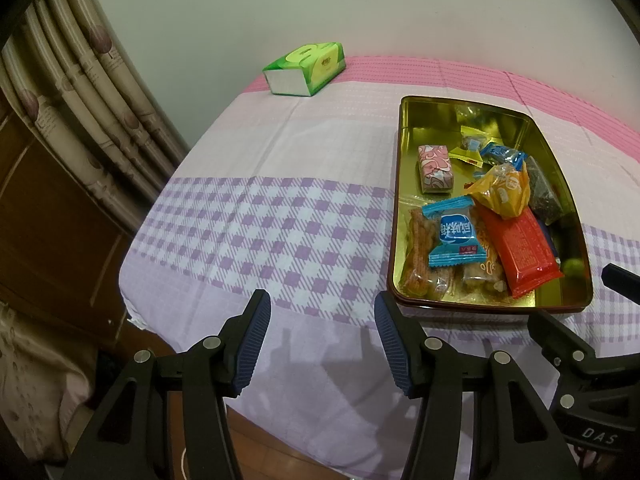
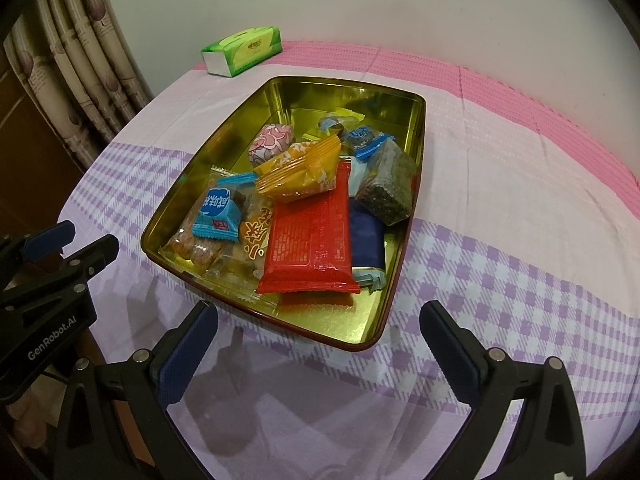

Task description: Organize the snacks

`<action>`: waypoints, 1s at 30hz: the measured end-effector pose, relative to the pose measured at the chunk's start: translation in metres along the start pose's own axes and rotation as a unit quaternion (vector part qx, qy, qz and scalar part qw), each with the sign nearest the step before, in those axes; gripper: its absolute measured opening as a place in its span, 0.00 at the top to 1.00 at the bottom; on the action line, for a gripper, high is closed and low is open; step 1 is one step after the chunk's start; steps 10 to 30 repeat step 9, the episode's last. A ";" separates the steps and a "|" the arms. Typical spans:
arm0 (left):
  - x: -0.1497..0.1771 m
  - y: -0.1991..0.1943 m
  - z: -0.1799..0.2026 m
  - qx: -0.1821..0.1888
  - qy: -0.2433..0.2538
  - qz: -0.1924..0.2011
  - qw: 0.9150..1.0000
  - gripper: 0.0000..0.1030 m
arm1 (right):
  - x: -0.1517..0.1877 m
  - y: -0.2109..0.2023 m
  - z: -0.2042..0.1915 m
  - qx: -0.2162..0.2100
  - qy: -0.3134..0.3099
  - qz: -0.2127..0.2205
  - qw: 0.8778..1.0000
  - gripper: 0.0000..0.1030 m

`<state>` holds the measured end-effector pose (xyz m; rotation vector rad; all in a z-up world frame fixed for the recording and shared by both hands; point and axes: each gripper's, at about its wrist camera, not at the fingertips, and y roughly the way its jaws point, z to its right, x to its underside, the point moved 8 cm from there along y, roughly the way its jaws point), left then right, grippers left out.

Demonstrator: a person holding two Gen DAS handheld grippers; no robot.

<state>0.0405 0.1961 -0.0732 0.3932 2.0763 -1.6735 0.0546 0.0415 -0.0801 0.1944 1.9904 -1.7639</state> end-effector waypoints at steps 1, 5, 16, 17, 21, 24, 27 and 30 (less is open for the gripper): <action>0.000 0.000 0.000 0.000 0.000 0.000 1.000 0.46 | 0.000 0.000 0.000 0.000 0.000 0.000 1.000 0.02; 0.000 0.002 0.000 0.007 -0.004 -0.003 1.000 0.46 | 0.000 0.000 0.000 -0.001 0.000 0.000 1.000 0.02; 0.000 0.003 -0.001 0.005 -0.008 -0.004 1.000 0.46 | -0.001 0.000 0.000 0.000 0.000 0.001 1.000 0.02; 0.000 0.003 -0.001 0.005 -0.008 -0.004 1.000 0.46 | -0.001 0.000 0.000 0.000 0.000 0.001 1.000 0.02; 0.000 0.003 -0.001 0.005 -0.008 -0.004 1.000 0.46 | -0.001 0.000 0.000 0.000 0.000 0.001 1.000 0.02; 0.000 0.003 -0.001 0.005 -0.008 -0.004 1.000 0.46 | -0.001 0.000 0.000 0.000 0.000 0.001 1.000 0.02; 0.000 0.003 -0.001 0.005 -0.008 -0.004 1.000 0.46 | -0.001 0.000 0.000 0.000 0.000 0.001 1.000 0.02; 0.000 0.003 -0.001 0.005 -0.008 -0.004 1.000 0.46 | -0.001 0.000 0.000 0.000 0.000 0.001 1.000 0.02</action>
